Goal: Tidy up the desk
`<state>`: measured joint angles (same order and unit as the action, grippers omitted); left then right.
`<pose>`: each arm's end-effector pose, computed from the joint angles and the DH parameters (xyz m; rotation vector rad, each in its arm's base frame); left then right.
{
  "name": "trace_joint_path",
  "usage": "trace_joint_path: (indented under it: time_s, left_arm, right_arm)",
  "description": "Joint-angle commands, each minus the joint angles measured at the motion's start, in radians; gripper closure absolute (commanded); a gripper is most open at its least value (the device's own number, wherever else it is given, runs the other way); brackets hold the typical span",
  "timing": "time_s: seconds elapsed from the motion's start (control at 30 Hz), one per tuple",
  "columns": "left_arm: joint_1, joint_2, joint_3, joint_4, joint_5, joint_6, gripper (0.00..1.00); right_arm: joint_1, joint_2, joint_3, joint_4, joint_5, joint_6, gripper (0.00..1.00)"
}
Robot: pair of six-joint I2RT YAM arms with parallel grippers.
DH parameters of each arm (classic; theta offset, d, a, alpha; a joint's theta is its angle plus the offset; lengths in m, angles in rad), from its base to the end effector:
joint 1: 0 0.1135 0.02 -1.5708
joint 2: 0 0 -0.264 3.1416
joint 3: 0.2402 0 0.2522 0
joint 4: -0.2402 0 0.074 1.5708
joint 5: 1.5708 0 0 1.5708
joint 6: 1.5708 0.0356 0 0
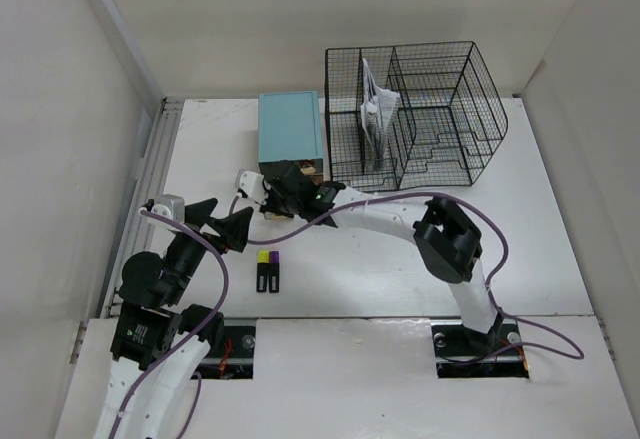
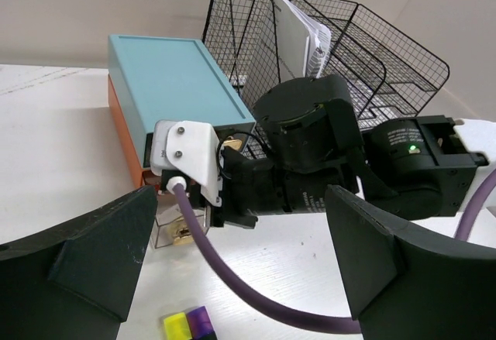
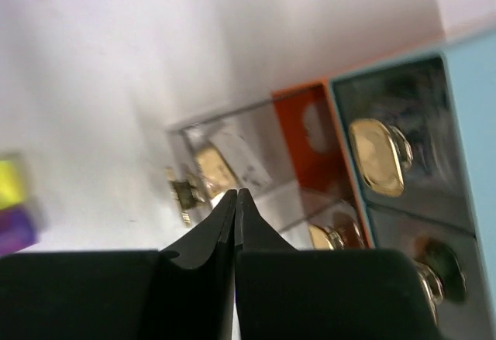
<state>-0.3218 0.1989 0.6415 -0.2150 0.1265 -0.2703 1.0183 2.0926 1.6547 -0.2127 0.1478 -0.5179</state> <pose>0.0587 -0.0243 0.3495 0.1438 1.3612 -0.5834 0.2594 0.4108 0.2267 -1.4798 1.6488 0.1128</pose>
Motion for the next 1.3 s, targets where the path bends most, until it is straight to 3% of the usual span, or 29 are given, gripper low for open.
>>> trace_joint_path:
  time_s: [0.0, 0.13, 0.23, 0.4, 0.73, 0.97, 1.27]
  left_arm:
    - [-0.006, -0.01, 0.007, 0.034, 0.002, 0.005, 0.12]
    - [-0.006, -0.01, 0.007, 0.034, 0.002, 0.005, 0.12]
    - [-0.006, -0.01, 0.007, 0.034, 0.002, 0.005, 0.12]
    - [-0.006, -0.01, 0.007, 0.034, 0.002, 0.005, 0.12]
    - [-0.006, -0.01, 0.007, 0.034, 0.002, 0.005, 0.12]
    - [-0.006, -0.01, 0.007, 0.034, -0.007, -0.004, 0.12]
    - [-0.006, -0.01, 0.007, 0.034, -0.016, -0.004, 0.12]
  right_arm:
    - [-0.014, -0.086, 0.005, 0.007, -0.218, 0.019, 1.0]
    - [-0.05, -0.086, 0.005, -0.057, -0.396, -0.002, 1.0]
    - [-0.078, -0.022, 0.101, -0.234, -0.598, -0.053, 1.0]
    - [-0.087, 0.096, 0.214, -0.341, -0.608, -0.062, 1.0]
    - [-0.096, 0.153, 0.252, -0.268, -0.377, 0.085, 1.0]
    - [-0.096, 0.159, 0.22, -0.09, 0.001, 0.176, 1.0]
    - [-0.096, 0.228, 0.229, 0.03, 0.249, 0.15, 1.0]
